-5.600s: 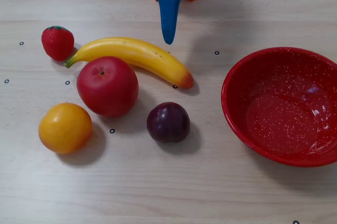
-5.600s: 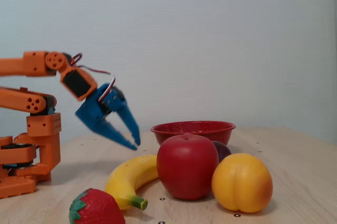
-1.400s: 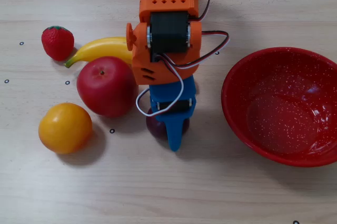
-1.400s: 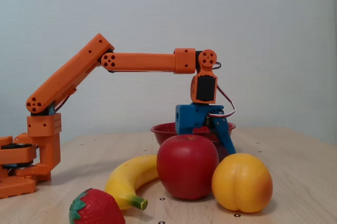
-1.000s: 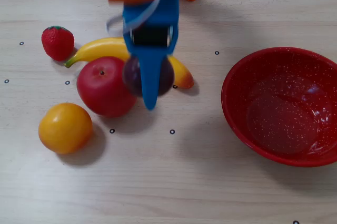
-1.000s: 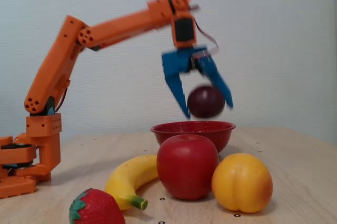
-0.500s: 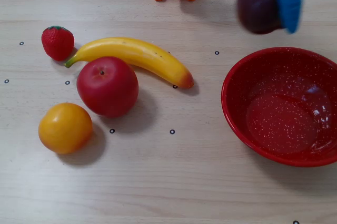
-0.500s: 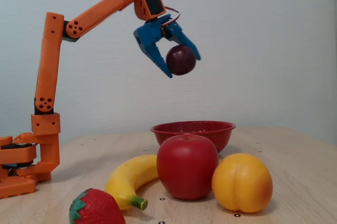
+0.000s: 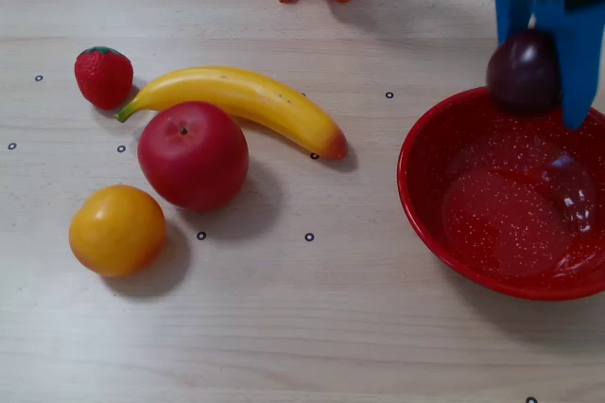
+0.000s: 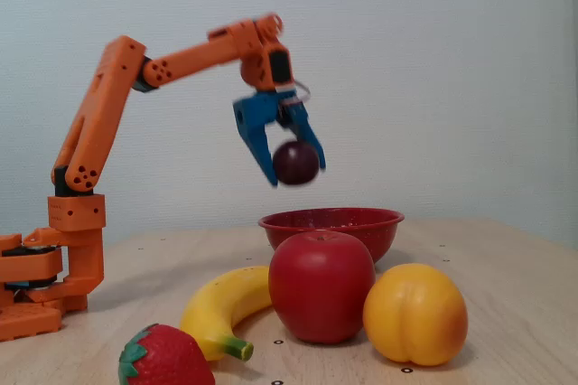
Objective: Put the plum in the red bowl.
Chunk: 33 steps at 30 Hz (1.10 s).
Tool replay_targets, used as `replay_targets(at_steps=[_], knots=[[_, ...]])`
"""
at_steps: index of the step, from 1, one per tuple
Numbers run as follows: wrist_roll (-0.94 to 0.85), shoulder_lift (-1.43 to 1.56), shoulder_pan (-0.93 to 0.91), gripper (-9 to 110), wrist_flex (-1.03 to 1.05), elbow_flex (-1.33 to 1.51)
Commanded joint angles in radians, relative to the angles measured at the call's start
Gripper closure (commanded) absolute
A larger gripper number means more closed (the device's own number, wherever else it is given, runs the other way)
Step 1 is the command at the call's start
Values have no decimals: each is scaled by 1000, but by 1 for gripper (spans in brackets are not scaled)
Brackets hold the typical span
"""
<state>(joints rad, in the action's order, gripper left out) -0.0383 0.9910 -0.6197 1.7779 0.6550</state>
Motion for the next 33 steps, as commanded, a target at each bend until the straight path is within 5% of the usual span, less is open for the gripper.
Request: replay_targets(at_steps=[1,5,14,20,30,33], knots=[[-11,23,-9,99,-51,-100],[12,-29,9,68,-75,-109],[54,-60,32,56,-114,-146],[25,-37,51,65,-123,-199],[-26,138,133,101,-153,-235],[-32,235,183,101,-167,-170]])
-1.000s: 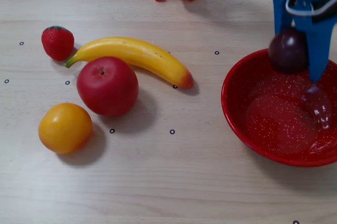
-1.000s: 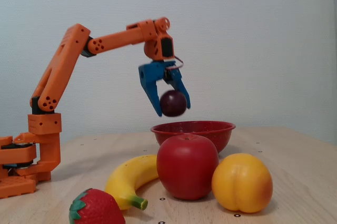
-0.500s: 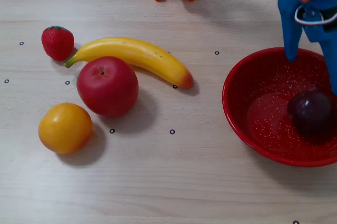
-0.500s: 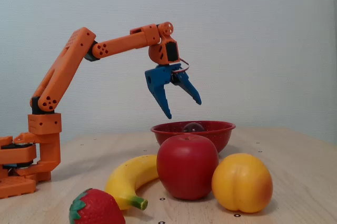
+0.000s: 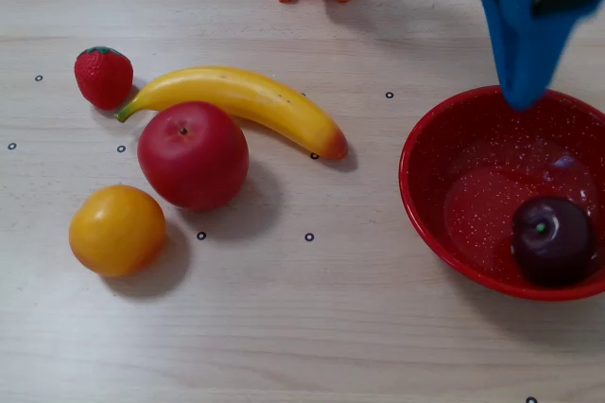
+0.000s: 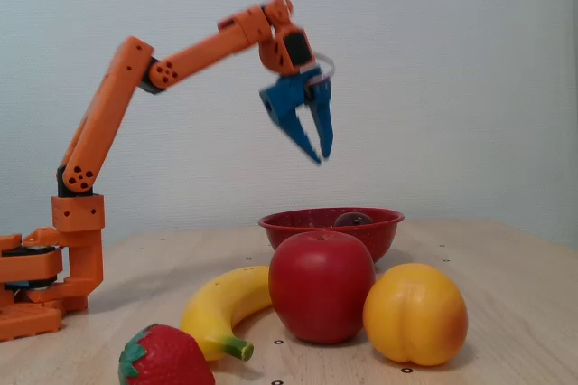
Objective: Put the plum in the red bowl.
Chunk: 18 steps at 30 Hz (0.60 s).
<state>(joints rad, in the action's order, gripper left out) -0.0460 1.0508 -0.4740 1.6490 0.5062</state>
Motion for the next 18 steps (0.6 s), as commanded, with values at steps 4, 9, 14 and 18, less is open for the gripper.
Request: replay_targets(at_steps=[4,9,14,18], knots=[[-20,337,107,101,-71,140],[-14,583,215,101,-140,472],[8,853,324,101,-239,857],[32,1086,373,101,-261,1146]])
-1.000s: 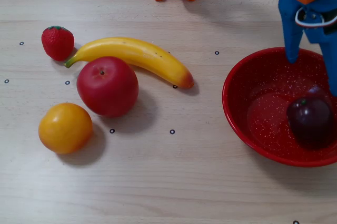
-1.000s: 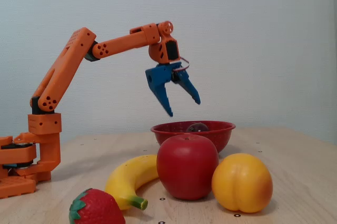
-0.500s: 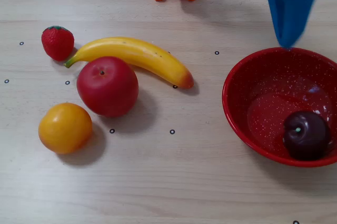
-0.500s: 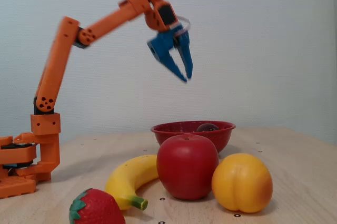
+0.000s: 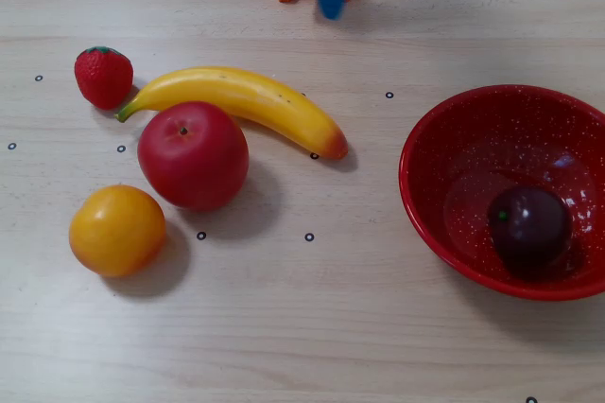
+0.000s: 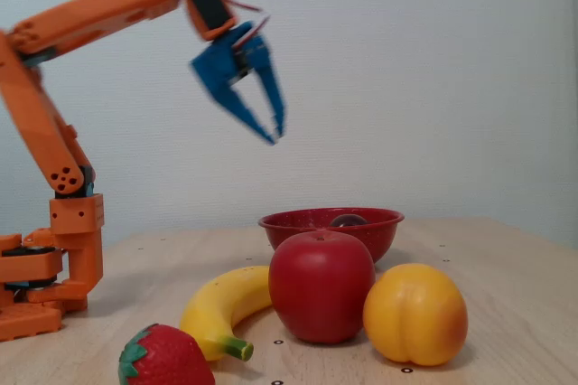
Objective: Put the plum in the red bowl.
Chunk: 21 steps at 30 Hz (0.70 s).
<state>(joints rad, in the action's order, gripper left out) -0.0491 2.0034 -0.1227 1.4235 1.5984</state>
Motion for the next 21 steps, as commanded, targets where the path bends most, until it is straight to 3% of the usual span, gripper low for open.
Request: replay_targets(at_steps=[1,9,21], knots=[[38,186,29,101,-32,112],[84,661,60,101,-138,615],[54,1100,107,101,-144,1062]])
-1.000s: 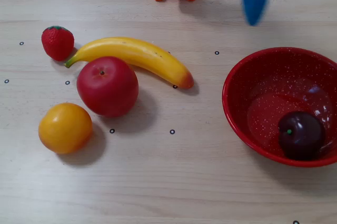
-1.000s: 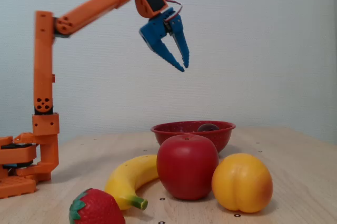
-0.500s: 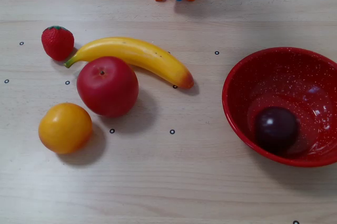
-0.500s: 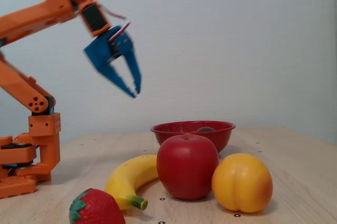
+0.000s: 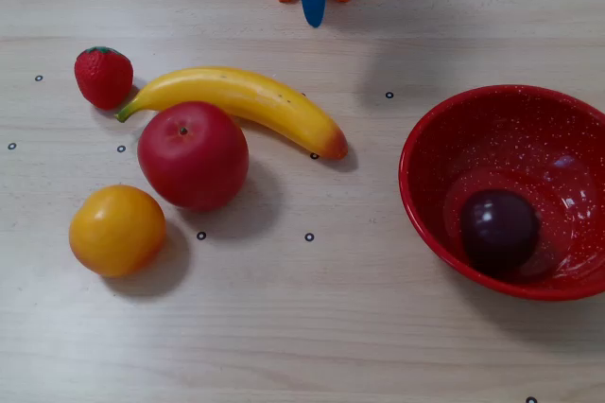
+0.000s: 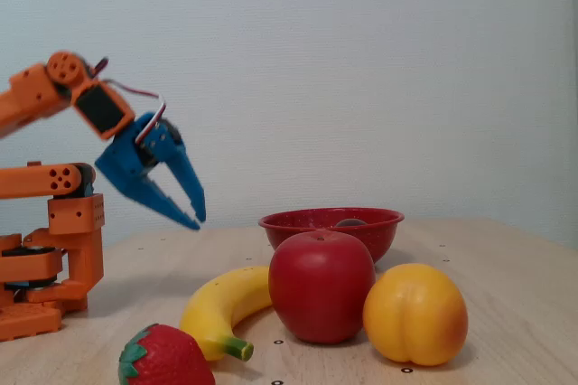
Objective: Put the plum in the red bowl.
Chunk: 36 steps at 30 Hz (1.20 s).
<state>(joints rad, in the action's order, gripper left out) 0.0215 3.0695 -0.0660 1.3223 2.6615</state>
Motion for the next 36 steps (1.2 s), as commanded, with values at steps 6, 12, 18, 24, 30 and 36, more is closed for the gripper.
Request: replay_targets(at_steps=[6,12,18,24,30,36], knots=[[-28,140,95,101,-114,163],[-51,140,95,101,-262,313],[-55,140,80,101,-307,356],[-55,140,75,101,-304,356],[-12,138,40,101,-305,357],[-14,138,40,101,-305,357]])
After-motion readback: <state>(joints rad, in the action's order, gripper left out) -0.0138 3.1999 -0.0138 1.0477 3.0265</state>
